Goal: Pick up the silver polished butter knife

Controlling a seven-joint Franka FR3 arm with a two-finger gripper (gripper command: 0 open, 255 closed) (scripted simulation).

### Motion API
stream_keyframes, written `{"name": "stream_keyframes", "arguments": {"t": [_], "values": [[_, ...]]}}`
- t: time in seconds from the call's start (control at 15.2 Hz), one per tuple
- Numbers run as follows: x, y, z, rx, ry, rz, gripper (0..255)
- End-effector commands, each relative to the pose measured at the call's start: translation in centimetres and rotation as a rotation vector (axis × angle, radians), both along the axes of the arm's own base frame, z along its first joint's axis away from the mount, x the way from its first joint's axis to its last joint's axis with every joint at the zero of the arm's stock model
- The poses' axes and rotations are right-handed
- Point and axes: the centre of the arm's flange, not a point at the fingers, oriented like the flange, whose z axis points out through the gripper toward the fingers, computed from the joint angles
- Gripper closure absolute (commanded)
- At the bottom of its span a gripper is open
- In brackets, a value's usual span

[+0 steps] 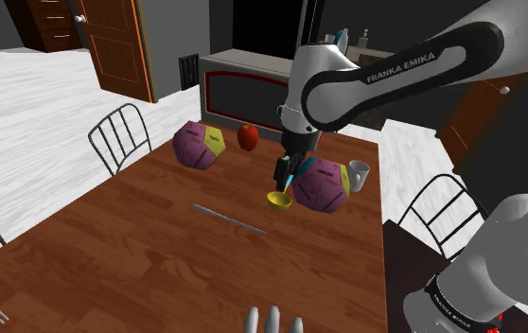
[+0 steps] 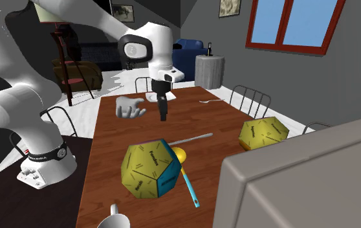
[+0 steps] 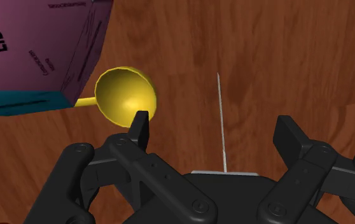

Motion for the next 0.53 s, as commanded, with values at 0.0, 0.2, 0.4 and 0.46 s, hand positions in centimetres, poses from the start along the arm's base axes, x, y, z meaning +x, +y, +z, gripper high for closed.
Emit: {"name": "stream_keyframes", "arguments": {"t": [0.0, 0.2, 0.4, 0.46], "values": [[1.5, 1.5, -1.9, -0.003, -0.012, 0.018, 0], [3.7, 3.8, -4.2, -0.009, -0.028, 0.044, 0], [5.8, 6.1, -6.5, -0.015, -0.045, 0.07, 0], [6.5, 6.8, -7.3, -0.017, -0.05, 0.079, 0]]}}
